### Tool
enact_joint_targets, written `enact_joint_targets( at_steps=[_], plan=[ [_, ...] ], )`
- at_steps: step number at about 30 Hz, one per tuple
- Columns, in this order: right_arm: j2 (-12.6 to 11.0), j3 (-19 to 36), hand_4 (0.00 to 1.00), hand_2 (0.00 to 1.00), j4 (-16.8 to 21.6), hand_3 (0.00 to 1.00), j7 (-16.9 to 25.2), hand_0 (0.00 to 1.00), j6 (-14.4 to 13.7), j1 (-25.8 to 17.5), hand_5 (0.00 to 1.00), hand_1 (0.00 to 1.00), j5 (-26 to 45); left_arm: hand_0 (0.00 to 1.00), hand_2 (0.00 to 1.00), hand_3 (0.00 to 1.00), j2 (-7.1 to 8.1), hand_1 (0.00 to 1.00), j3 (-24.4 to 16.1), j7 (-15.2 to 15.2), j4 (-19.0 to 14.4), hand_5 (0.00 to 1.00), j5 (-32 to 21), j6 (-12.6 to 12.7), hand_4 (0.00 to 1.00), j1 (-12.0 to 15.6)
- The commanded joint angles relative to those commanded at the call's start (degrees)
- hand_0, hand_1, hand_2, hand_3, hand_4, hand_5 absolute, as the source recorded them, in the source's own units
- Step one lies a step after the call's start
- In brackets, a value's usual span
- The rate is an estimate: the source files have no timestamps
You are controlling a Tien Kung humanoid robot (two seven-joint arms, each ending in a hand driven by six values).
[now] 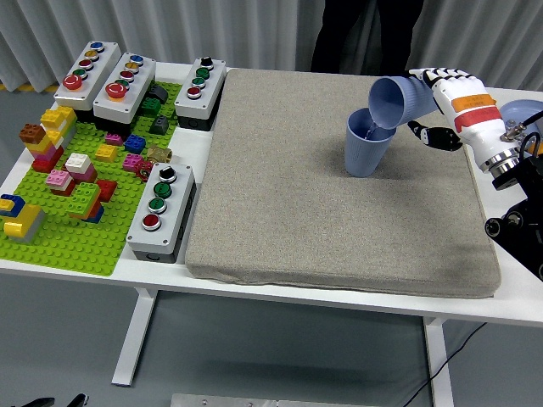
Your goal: Pick cup pour cup place
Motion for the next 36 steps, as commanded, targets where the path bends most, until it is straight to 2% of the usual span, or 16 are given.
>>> enact_joint_targets(
  at_steps=[36],
  plan=[
    [-0.85, -2.74, 0.607, 0.537, 0.27, 0.554, -4.46, 0.763, 0.00, 2.02, 0.093, 0.641, -5.50, 0.779, 0.844, 0.750, 0.03, 0.797, -0.02, -0.03, 0.00, 0.946, -0.17, 0.02, 0.519, -0.20]
  ],
)
